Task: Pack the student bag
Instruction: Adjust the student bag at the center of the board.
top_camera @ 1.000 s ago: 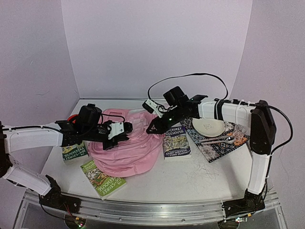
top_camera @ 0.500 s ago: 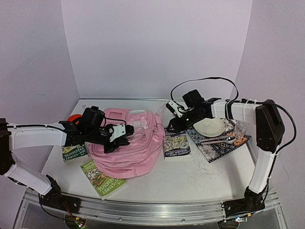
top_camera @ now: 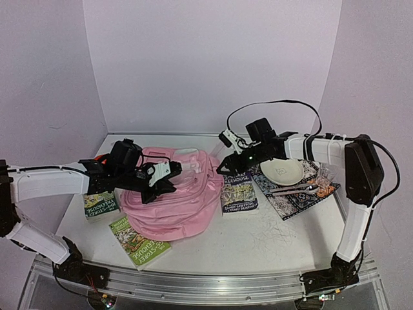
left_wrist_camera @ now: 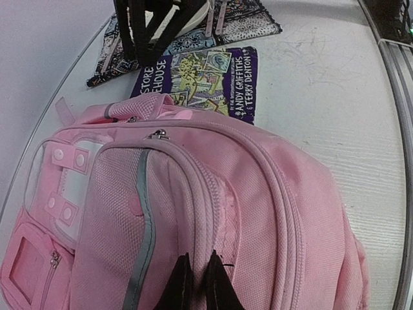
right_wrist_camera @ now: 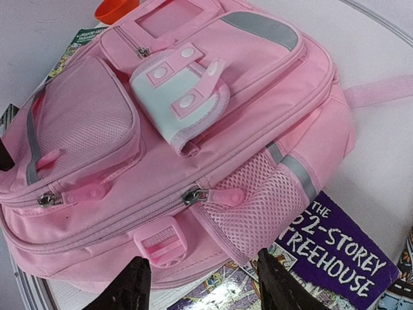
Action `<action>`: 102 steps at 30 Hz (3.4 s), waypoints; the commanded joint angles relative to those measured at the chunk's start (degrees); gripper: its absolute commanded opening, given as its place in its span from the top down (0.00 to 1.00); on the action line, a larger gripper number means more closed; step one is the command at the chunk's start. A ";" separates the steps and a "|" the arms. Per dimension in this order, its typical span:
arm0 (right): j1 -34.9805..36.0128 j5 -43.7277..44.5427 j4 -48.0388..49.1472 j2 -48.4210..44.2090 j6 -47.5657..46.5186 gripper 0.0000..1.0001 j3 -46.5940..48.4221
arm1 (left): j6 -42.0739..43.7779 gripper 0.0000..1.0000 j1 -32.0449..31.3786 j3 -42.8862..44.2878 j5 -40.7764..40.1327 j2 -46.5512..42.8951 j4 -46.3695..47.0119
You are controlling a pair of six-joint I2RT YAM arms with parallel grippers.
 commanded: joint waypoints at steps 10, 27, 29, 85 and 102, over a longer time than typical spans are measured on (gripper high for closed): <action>0.21 -5.51 3.83 0.95 -3.69 0.39 0.90 | -3.14 1.00 2.37 4.33 4.21 -6.50 3.45; 0.32 -12.37 4.91 10.89 -3.51 0.37 7.85 | -5.47 1.00 2.39 4.24 6.45 -6.40 2.71; 0.27 -12.83 4.91 11.74 -3.68 0.37 8.03 | -5.66 1.00 2.42 4.24 6.59 -6.55 2.74; 15.42 26.35 21.78 -18.40 36.98 0.31 -24.77 | -59.95 0.57 1.85 37.42 -11.84 27.54 -0.08; 22.66 28.79 24.28 -11.87 42.43 0.30 -22.51 | -50.76 0.38 8.72 13.94 -16.27 8.16 -20.06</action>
